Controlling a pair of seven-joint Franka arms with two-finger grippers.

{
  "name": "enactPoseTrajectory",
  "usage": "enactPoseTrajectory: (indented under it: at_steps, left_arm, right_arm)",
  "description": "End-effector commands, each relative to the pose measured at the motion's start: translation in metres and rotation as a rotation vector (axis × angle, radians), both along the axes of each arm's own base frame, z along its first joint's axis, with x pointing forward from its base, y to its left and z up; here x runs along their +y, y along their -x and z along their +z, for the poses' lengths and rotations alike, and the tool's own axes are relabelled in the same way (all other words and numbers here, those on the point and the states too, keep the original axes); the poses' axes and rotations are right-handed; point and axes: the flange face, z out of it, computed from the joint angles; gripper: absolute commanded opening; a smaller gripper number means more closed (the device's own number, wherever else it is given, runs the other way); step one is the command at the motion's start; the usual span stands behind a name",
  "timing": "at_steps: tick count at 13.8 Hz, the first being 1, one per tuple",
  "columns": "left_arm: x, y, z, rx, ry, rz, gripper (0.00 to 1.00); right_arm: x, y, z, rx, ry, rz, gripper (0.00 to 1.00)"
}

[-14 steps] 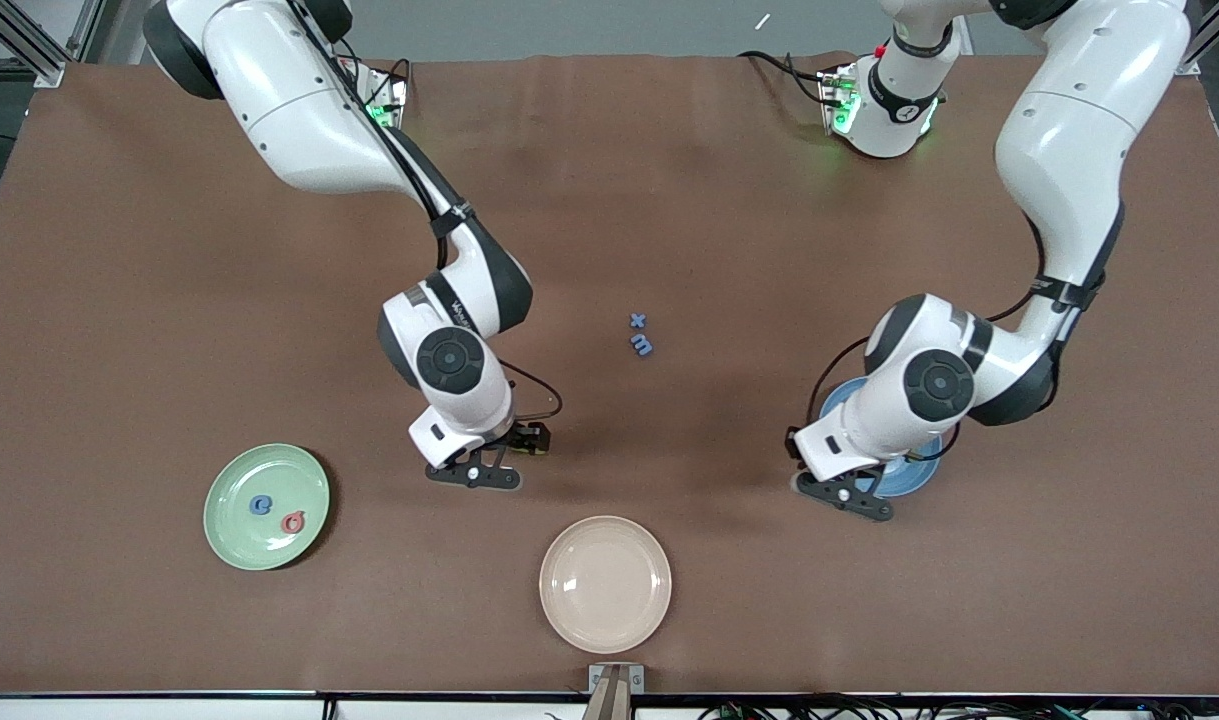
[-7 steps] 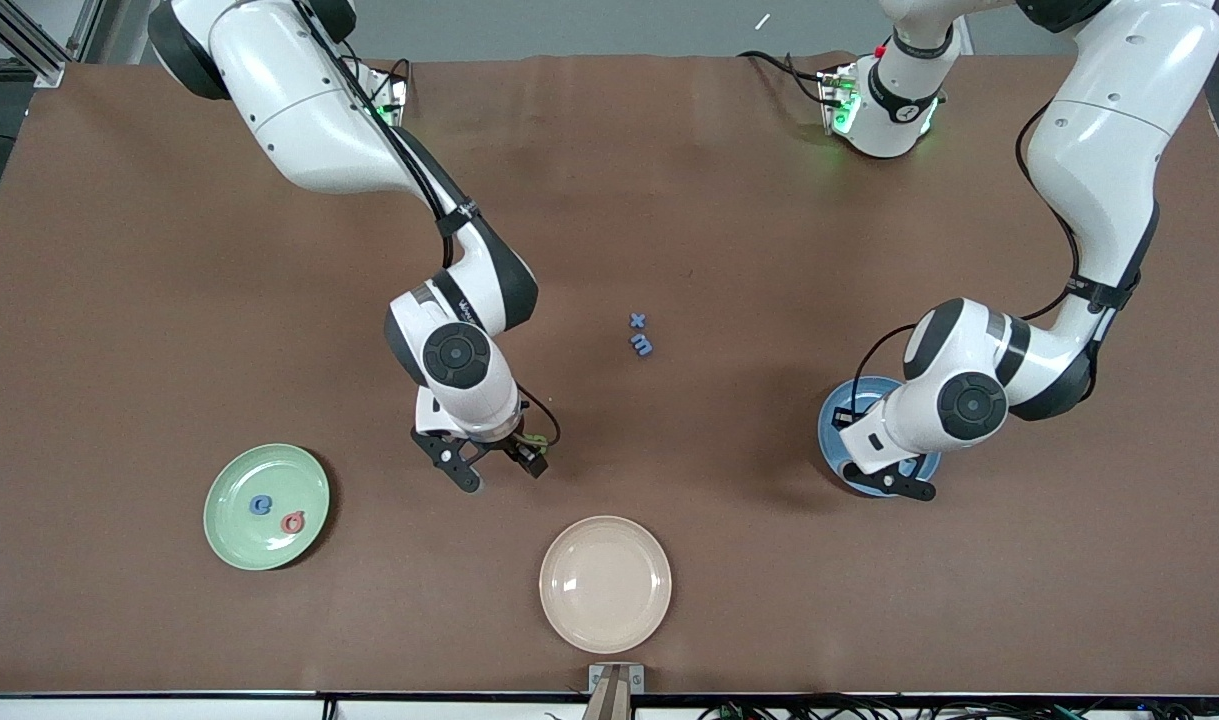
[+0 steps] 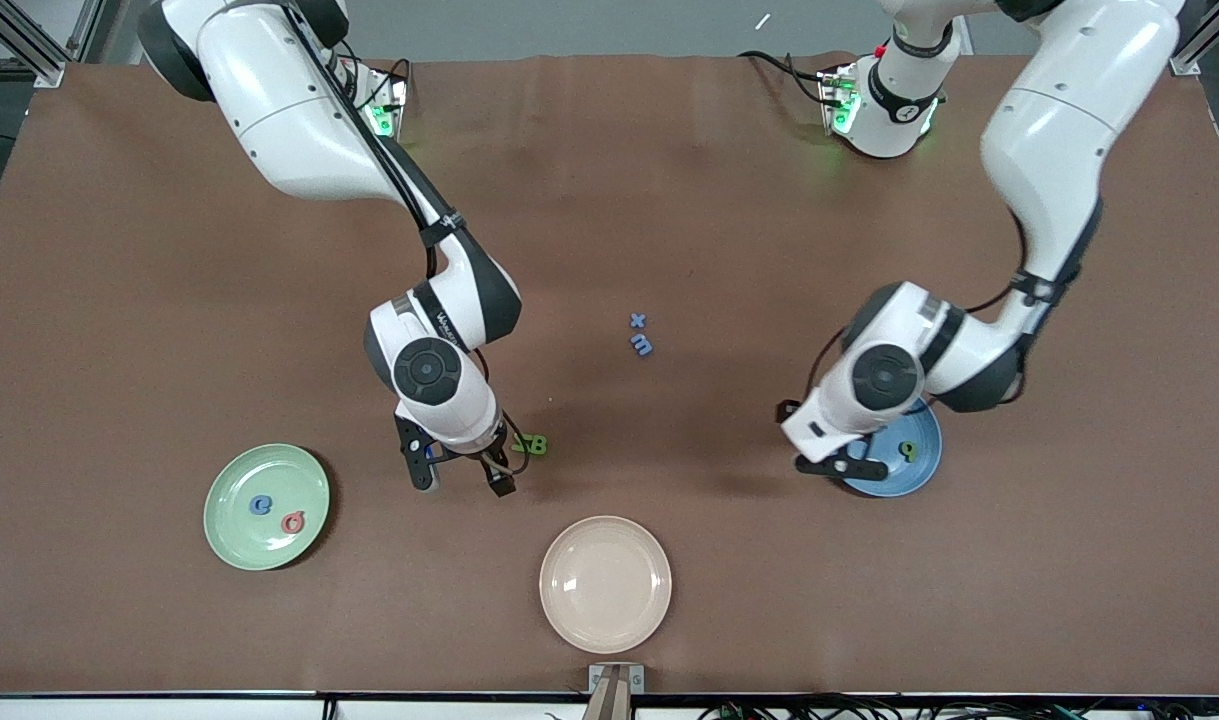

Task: Sort upper and lower case letters into plates

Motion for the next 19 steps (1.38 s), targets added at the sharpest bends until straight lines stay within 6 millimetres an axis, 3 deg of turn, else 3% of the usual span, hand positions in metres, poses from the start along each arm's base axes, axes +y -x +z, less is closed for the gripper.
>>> enactPoseTrajectory:
  at_steps: [1, 3, 5, 8, 10, 12, 16, 19]
  left_arm:
    - [-0.056, 0.018, 0.013, -0.018, 0.024, 0.157, 0.96]
    - [-0.099, 0.039, 0.009, 0.008, 0.046, 0.236, 0.85]
    - [-0.136, 0.061, 0.001, 0.022, 0.047, 0.33, 0.74]
    - [-0.196, 0.096, -0.026, 0.018, 0.081, 0.432, 0.7]
    - [-0.227, 0.119, -0.04, 0.016, 0.088, 0.45, 0.69]
    - [-0.229, 0.123, -0.045, 0.006, 0.07, 0.465, 0.69]
    - [-0.228, 0.125, -0.047, 0.01, 0.065, 0.469, 0.66]
    - [-0.229, 0.13, -0.051, 0.01, 0.05, 0.516, 0.66]
  right_arm:
    - [-0.003, 0.002, -0.004, 0.029, -0.033, -0.079, 1.0]
    - [-0.005, 0.004, -0.008, 0.074, -0.048, -0.27, 1.0]
    - [0.001, 0.012, -0.027, 0.092, -0.027, -0.354, 1.0]
    - [0.001, 0.016, -0.058, 0.122, -0.013, -0.409, 1.0]
    - [0.013, 0.024, -0.067, 0.12, -0.003, -0.419, 1.0]
    - [0.015, 0.025, -0.077, 0.114, -0.005, -0.423, 1.0]
    - [0.023, 0.029, -0.079, 0.094, 0.011, -0.434, 0.97]
    - [0.032, 0.032, -0.08, 0.06, 0.012, -0.44, 0.81]
